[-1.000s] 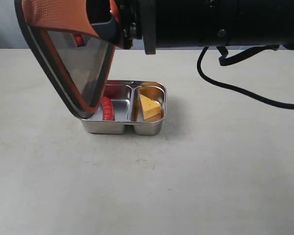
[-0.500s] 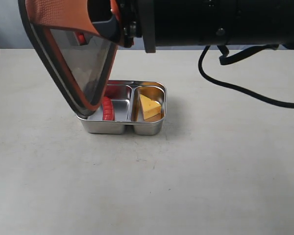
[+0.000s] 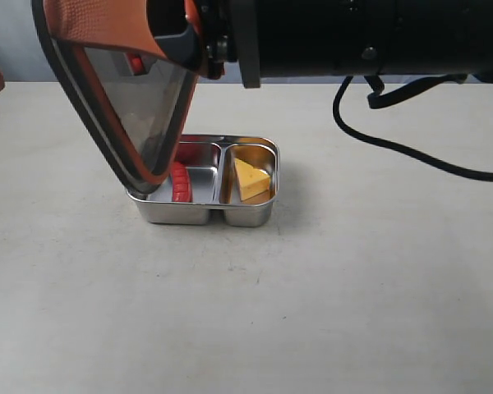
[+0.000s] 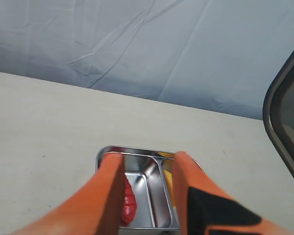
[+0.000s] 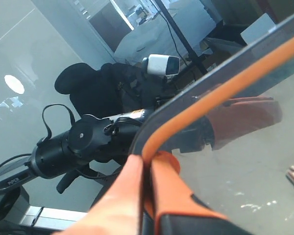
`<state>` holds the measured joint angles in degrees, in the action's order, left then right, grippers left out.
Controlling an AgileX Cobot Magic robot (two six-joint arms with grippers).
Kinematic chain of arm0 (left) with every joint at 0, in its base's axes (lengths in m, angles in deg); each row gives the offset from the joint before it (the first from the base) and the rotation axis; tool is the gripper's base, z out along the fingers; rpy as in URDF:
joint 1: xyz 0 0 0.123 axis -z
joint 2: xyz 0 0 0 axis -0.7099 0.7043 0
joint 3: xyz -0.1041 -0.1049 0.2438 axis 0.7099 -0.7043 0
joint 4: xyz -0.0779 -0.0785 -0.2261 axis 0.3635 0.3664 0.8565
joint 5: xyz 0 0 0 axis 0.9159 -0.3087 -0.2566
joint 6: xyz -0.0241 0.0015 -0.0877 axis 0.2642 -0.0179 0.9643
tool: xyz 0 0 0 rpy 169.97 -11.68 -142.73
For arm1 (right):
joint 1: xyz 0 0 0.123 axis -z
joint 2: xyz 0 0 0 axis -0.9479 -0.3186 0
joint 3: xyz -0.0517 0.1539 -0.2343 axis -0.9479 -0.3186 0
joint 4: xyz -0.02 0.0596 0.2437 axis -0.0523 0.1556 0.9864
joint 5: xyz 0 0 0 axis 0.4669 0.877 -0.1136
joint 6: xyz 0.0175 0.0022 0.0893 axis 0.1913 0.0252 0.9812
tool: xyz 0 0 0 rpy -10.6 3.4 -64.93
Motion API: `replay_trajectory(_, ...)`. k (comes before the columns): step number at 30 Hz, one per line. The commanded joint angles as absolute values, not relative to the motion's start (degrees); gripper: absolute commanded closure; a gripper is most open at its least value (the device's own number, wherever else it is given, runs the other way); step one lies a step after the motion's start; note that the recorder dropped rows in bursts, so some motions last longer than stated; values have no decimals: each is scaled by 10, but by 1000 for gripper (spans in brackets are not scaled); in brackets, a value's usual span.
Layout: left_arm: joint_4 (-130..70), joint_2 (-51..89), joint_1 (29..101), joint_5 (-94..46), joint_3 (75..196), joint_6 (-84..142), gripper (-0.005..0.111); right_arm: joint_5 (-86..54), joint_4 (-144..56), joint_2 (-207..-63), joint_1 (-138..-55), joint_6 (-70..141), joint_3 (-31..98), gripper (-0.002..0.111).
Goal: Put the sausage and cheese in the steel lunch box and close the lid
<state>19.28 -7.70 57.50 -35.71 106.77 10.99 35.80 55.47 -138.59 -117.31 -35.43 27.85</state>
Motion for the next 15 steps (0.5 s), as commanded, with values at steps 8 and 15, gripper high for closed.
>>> replay_trajectory(8,330,-77,579,-396,1071,115,74,354,562,-1387,-1172,-359,283,109)
replay_trajectory(15,368,-73,579,-477,1071,86,74,316,562,-1387,-1172,-359,283,109)
